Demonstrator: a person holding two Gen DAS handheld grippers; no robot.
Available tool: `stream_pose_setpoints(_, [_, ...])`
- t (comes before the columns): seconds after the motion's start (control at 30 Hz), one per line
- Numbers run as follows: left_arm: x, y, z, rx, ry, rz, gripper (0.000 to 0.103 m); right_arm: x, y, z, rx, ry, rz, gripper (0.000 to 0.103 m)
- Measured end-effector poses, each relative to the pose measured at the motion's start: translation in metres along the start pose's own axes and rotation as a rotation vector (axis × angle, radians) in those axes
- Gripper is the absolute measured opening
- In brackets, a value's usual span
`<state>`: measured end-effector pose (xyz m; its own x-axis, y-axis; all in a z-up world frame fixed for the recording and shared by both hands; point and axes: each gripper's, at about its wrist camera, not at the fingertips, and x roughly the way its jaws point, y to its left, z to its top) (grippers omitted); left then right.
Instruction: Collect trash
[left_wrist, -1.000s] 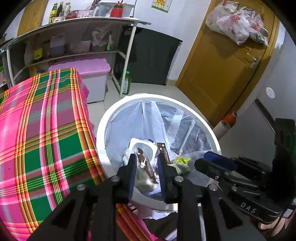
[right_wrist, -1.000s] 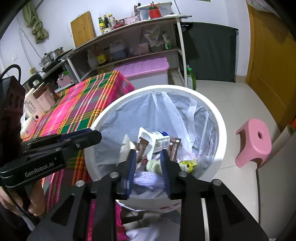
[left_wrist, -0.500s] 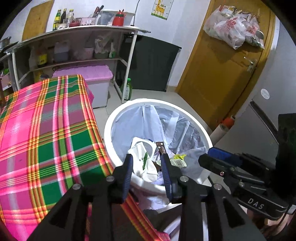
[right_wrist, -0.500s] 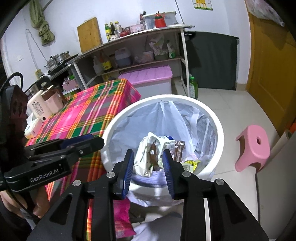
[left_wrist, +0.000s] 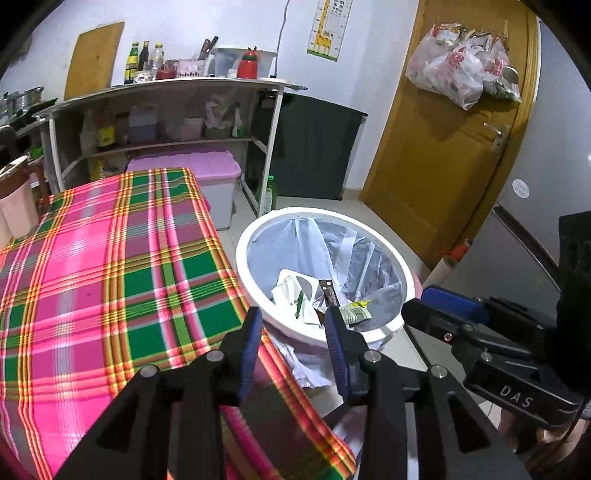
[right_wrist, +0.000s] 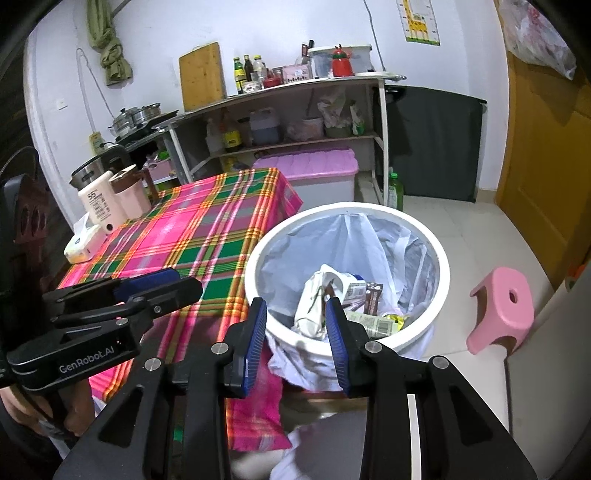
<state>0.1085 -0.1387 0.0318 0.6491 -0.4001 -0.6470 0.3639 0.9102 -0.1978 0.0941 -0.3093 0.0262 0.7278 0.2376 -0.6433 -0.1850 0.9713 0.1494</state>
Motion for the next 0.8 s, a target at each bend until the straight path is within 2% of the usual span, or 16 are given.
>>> stream_pose_setpoints(0.8, [-0.049, -0.004, -0.036, -0.003, -0.06, 0.05, 0.037, -0.044, 0.03, -0.033, -0.043, -0.027, 0.008, 0.036])
